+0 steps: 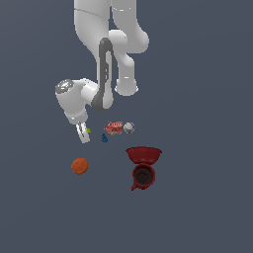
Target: Pick up a designated object from a clutter of objects.
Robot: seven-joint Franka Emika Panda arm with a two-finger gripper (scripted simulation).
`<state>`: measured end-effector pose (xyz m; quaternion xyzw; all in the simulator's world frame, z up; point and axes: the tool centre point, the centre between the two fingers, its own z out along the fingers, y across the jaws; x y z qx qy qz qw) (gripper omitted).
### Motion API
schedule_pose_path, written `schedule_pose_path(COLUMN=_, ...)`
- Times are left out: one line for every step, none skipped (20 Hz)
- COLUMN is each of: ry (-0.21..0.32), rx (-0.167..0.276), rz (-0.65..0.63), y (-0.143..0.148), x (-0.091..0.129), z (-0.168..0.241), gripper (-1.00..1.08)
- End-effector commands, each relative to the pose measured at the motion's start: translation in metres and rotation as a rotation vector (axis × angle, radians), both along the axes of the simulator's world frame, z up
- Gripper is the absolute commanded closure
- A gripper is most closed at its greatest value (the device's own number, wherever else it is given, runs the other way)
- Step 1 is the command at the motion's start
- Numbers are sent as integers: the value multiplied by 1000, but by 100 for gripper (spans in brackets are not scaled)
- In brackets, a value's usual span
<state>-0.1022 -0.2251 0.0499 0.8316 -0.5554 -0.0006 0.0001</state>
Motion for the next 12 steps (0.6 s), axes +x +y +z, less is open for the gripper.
schedule_pose_path(ry=0, rx=-1, rz=-1, y=1, x=8, z=16, gripper=108)
schedule_pose_path(ry=0, rx=-1, rz=-1, y=1, x=11, z=23, gripper=108)
schedule_pose_path(ry=0, rx=-1, rz=-1, y=2, x=15, z=31, gripper=108)
schedule_pose_path(ry=0, rx=-1, rz=-1, y=2, x=19, z=40, gripper=108)
schedule_pose_path(ry=1, rx=-2, rz=-2, y=2, x=23, z=48, gripper=108)
schedule_pose_path(ry=1, rx=-2, rz=-2, y=3, x=27, z=57, gripper=108)
schedule_pose_path(ry=1, rx=-3, rz=-2, y=3, x=32, z=67, gripper=108)
schedule_pose_path(ry=2, rx=-4, rz=-2, y=4, x=36, z=76, gripper=108)
schedule_pose_path(ry=2, rx=-4, rz=-2, y=4, x=40, z=85, gripper=108)
schedule_pose_path(ry=2, rx=-4, rz=-2, y=4, x=45, z=94, gripper=108)
schedule_pose_path(ry=2, rx=-5, rz=-3, y=5, x=49, z=104, gripper=108)
schedule_pose_path(ry=2, rx=-5, rz=-3, y=5, x=54, z=113, gripper=108)
